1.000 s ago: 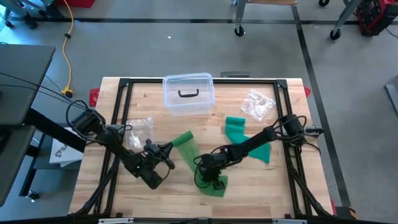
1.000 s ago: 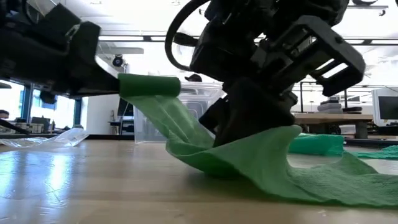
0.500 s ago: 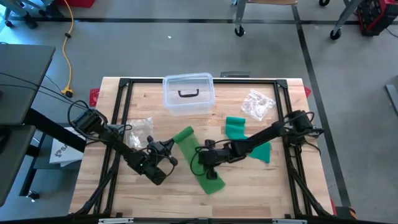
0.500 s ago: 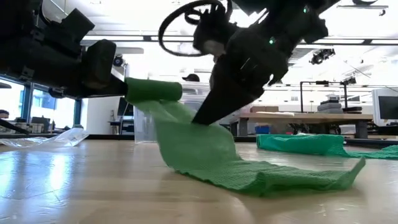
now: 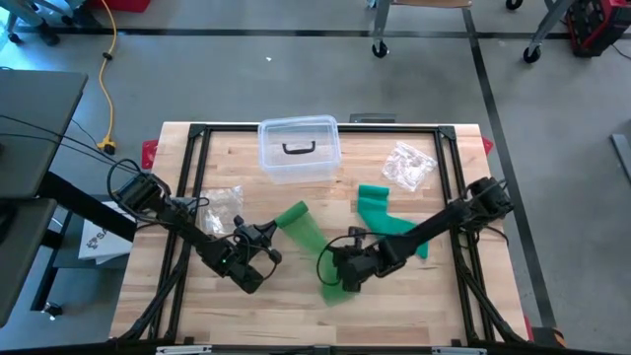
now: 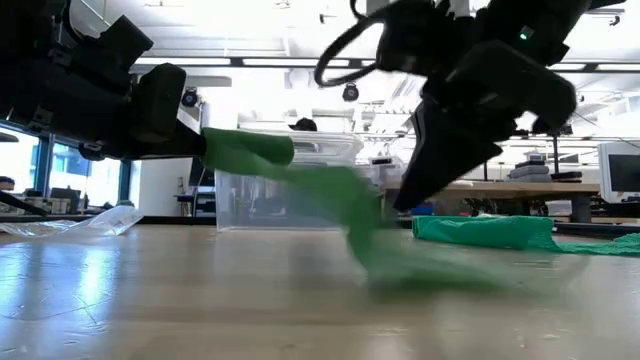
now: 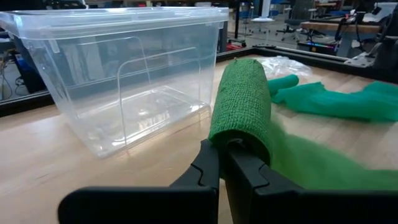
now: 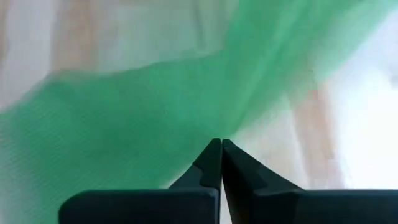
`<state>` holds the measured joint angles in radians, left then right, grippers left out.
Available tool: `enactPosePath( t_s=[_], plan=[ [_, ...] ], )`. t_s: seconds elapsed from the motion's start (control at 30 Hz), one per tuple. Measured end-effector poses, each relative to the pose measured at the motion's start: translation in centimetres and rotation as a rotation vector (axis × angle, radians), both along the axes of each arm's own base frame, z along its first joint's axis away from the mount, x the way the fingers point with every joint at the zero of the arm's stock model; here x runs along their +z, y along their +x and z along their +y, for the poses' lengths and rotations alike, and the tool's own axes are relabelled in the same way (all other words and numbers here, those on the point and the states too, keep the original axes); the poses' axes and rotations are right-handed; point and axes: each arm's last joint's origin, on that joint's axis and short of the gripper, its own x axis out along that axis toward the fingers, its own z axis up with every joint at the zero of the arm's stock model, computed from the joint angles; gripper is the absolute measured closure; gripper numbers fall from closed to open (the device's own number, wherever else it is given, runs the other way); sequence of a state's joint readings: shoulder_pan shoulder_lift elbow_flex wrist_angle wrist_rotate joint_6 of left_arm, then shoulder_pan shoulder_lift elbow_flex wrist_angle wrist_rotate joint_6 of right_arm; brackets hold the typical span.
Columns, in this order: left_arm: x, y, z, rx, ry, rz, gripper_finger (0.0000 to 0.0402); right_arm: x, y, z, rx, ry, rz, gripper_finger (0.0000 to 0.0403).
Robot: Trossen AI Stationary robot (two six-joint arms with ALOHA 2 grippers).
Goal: Roll bandage
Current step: Roll the green bandage
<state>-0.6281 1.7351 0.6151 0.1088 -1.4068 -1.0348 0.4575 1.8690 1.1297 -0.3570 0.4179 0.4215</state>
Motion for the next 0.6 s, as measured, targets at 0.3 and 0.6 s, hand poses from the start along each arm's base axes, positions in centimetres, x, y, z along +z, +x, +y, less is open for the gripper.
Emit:
enactPosePath(
  t_s=[0.3,0.6],
  plan=[
    [0.0,0.0,0.0,-0.008,0.026,0.034,0.0401,1.1,2.9,-2.4,0.13,0.037,-0.144,0.0345],
    [0.7,-0.1,-0.2,-0.03,0.058,0.075,0.0401,-3.7,3.8,-3.1,0.286,0.15,-0.129,0.0298]
  ],
)
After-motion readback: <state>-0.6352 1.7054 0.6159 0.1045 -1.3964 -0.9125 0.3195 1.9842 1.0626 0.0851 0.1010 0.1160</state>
